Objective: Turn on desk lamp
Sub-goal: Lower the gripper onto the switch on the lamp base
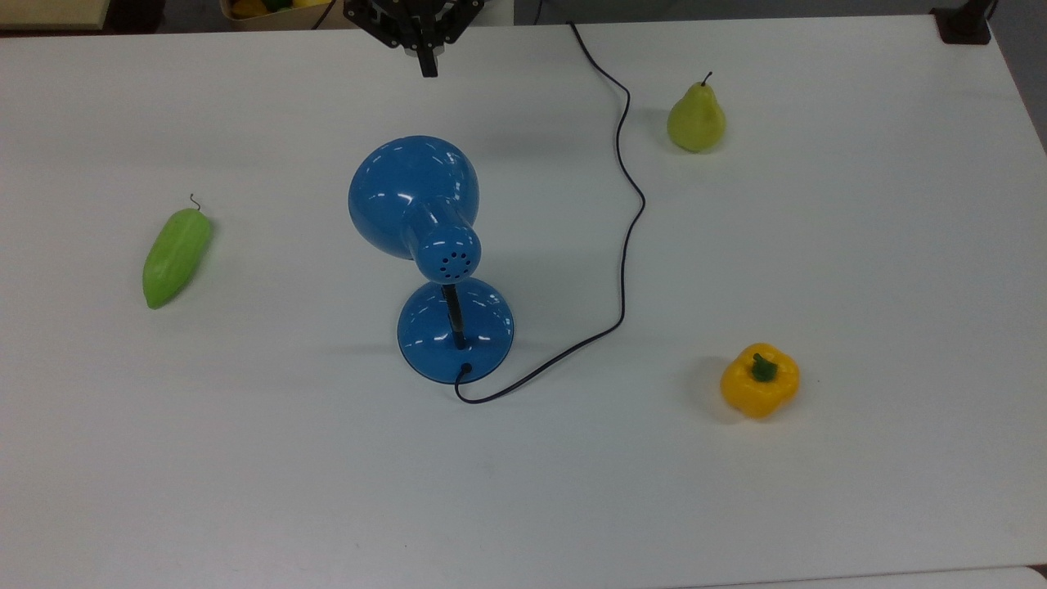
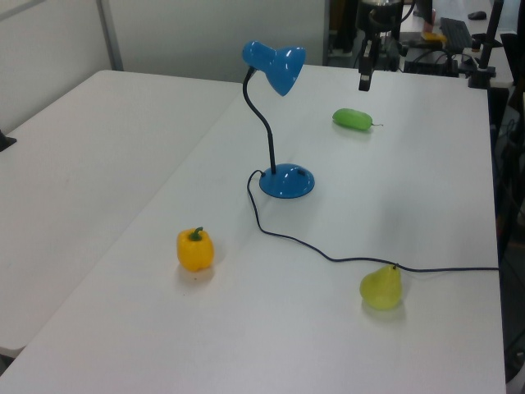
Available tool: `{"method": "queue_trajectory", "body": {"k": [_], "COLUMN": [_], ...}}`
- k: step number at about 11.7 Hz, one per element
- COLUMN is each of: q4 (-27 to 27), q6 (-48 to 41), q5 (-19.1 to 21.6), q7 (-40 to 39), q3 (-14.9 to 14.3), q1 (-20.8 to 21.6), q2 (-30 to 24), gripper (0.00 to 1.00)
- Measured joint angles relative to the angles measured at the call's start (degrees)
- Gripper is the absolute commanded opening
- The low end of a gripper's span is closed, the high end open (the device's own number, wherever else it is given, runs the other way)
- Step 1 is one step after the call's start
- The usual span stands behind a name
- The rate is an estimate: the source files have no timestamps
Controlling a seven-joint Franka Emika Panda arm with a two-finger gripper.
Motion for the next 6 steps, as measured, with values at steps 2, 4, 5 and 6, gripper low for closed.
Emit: {"method": "queue_trajectory", "body": {"k": [2, 4, 5, 6], "q4": [-1.32, -3.32, -4.85, -6.12], "q6": [1.85, 4.38, 5.95, 6.88], "q5": [0.0, 0.0, -0.01, -0.02], "q7": [-1.02, -3.0, -3.5, -3.68], "q3": [0.13, 0.16, 0.16, 0.16], "q1": [0.07, 0.15, 0.15, 0.15], "q2": [0.19, 0.39, 0.57, 0.78], "gripper": [0.0, 0.0, 0.0, 0.0]}}
